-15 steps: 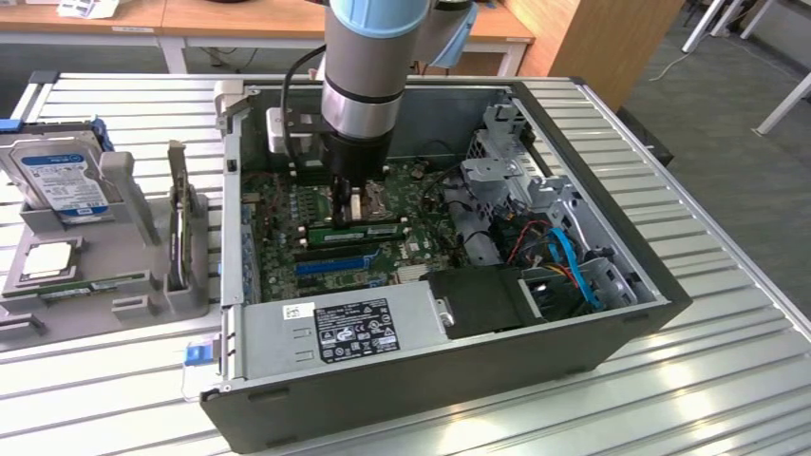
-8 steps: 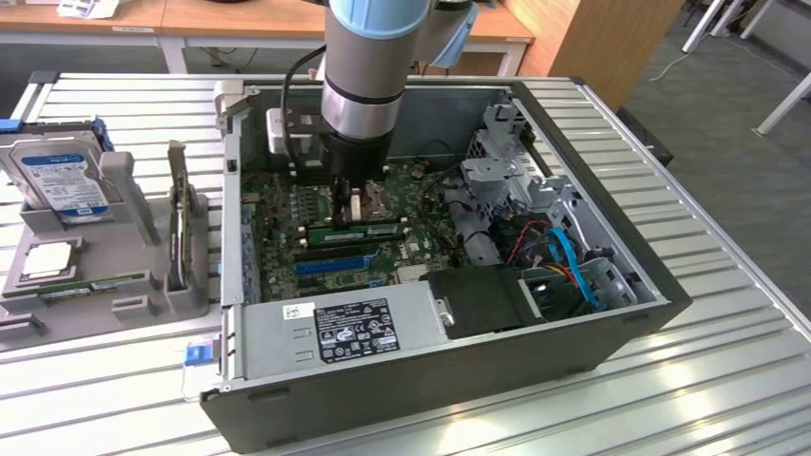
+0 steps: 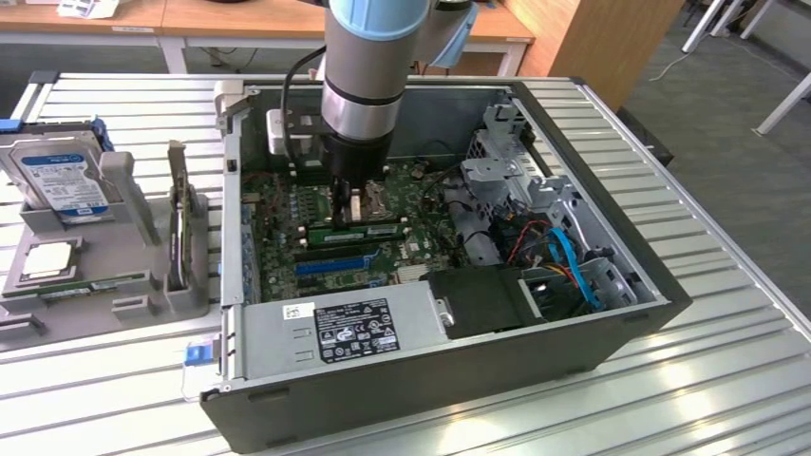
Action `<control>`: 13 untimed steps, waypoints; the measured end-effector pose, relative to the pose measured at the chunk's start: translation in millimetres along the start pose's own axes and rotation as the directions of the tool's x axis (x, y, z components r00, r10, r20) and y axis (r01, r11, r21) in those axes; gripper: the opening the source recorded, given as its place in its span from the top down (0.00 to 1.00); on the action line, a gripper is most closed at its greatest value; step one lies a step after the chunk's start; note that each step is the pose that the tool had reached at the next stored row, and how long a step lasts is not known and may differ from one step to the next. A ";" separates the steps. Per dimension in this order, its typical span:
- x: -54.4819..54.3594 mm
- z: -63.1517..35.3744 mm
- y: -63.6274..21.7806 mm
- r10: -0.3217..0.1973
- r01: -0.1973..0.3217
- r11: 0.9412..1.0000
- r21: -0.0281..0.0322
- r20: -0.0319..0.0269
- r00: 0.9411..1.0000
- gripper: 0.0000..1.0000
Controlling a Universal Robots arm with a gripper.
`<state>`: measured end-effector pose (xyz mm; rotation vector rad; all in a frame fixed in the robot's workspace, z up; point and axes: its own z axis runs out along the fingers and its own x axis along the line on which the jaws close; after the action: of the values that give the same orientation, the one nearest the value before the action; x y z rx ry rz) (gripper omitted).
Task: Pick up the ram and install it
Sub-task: 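Press down the ram until it locks into place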
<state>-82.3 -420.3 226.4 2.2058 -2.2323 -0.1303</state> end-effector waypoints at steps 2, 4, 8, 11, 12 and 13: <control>0.1 0.3 0.0 0.000 0.000 1.000 0.000 0.000 1.000 0.90; 0.3 0.7 0.0 0.000 0.000 1.000 0.000 0.000 1.000 0.90; 0.3 0.9 -0.1 0.000 0.000 1.000 0.000 0.000 1.000 0.90; 0.4 1.2 -0.1 0.000 0.000 1.000 0.000 0.000 1.000 0.90; 0.5 1.4 0.0 0.000 0.000 1.000 0.000 0.000 1.000 0.90; 0.5 1.4 -0.1 0.000 0.000 1.000 0.000 0.000 1.000 0.90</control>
<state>-82.3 -420.8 225.0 2.2058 -2.2323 -0.1303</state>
